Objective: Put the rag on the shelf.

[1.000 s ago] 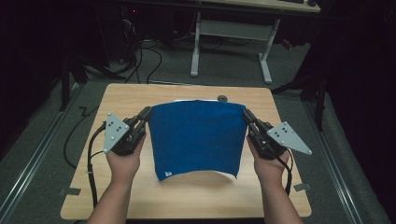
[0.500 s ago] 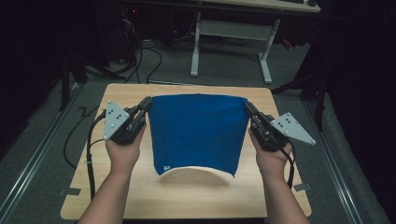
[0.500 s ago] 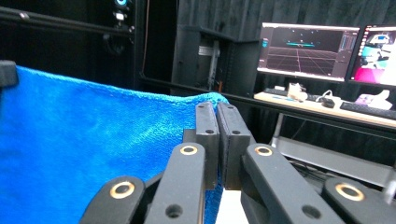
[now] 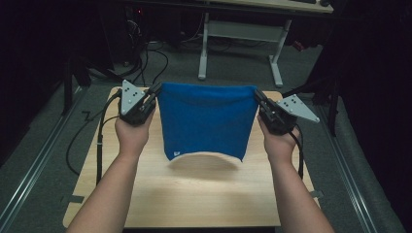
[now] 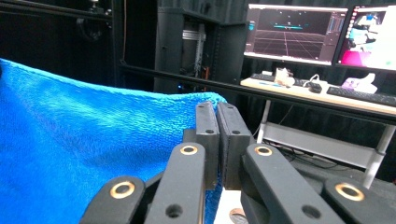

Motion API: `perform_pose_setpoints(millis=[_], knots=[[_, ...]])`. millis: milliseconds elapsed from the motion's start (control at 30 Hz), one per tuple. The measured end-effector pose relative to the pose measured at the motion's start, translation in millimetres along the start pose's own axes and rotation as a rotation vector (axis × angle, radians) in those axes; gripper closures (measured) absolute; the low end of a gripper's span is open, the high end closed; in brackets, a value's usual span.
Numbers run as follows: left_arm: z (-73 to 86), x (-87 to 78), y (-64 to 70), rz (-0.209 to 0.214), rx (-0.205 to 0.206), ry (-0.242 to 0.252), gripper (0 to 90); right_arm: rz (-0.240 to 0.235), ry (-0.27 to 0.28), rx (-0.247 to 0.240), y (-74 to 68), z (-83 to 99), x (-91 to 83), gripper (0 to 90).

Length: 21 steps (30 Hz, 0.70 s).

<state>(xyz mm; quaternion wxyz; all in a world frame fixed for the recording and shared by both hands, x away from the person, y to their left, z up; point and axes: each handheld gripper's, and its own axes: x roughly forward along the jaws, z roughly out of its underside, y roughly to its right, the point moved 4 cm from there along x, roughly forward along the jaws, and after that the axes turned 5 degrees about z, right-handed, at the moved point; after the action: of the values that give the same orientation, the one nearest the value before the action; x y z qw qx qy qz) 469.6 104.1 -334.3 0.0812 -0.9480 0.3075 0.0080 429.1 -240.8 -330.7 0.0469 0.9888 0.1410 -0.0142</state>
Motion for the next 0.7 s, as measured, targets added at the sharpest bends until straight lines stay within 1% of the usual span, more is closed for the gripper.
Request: perform_pose_setpoints(millis=[33, 67, 100, 133, 200, 233, 267, 300, 367, 467, 500, 533, 567, 600, 633, 667, 700], knots=[[-0.9, 2.8, -1.6, -0.004, 0.01, 0.0, 88.4, 0.004, -0.005, 0.002, 1.1, -0.3, 2.9, 88.6], [-0.9, 2.8, -1.6, -0.004, 0.01, 0.0, 88.4, 0.006, -0.008, 0.002, 2.3, -0.8, 6.1, 88.7], [-2.2, 6.5, -3.7, -0.006, 0.018, -0.004, 88.4, 0.006, -0.008, 0.002, 2.3, -0.8, 6.1, 88.7], [-3.2, 9.3, -5.3, -0.008, 0.025, -0.007, 88.4, 0.011, -0.009, 0.002, 4.0, -1.5, 9.4, 88.6], [-6.4, 17.5, -9.7, -0.015, 0.039, 0.0, 88.3, 0.018, -0.013, 0.002, 7.0, -3.4, 18.0, 88.6], [-6.4, 17.5, -9.7, -0.015, 0.039, 0.0, 88.4, 0.018, -0.013, 0.002, 7.0, -3.4, 18.0, 88.6], [-8.1, 22.8, -12.6, -0.02, 0.045, -0.003, 88.4, 0.02, -0.018, 0.0, 9.3, -4.5, 24.2, 88.6], [-8.1, 22.8, -12.6, -0.02, 0.045, -0.003, 88.4, 0.02, -0.018, 0.0, 9.3, -4.5, 24.2, 88.6], [-9.7, 30.9, -17.1, -0.028, 0.047, -0.006, 88.4, 0.029, -0.025, -0.007, 11.2, -5.0, 30.7, 88.6], [-8.9, 42.0, -22.7, -0.042, 0.046, -0.028, 88.4, 0.038, -0.046, -0.014, 14.6, -3.9, 44.2, 88.6], [-7.1, 46.9, -25.7, -0.048, 0.043, -0.034, 88.3, 0.04, -0.063, -0.003, 16.3, -2.2, 51.7, 88.6], [-7.1, 46.9, -25.7, -0.048, 0.043, -0.034, 88.4, 0.039, -0.068, 0.0, 16.8, -1.4, 54.9, 88.6], [-4.9, 51.1, -28.2, -0.052, 0.037, -0.046, 88.4, 0.039, -0.068, 0.0, 16.8, -1.4, 54.9, 88.6], [-0.7, 57.0, -31.3, -0.057, 0.039, -0.068, 88.4, 0.042, -0.086, -0.004, 18.0, 1.3, 63.5, 88.6], [-0.7, 57.0, -31.3, -0.057, 0.039, -0.068, 88.4, 0.043, -0.092, -0.009, 18.5, 2.5, 66.5, 88.6], [5.8, 63.9, -34.7, -0.061, 0.036, -0.097, 88.4, 0.047, -0.103, -0.018, 18.8, 4.9, 71.2, 88.6], [9.5, 67.1, -36.3, -0.061, 0.029, -0.109, 88.3, 0.049, -0.112, -0.024, 19.2, 6.7, 74.2, 88.6]])
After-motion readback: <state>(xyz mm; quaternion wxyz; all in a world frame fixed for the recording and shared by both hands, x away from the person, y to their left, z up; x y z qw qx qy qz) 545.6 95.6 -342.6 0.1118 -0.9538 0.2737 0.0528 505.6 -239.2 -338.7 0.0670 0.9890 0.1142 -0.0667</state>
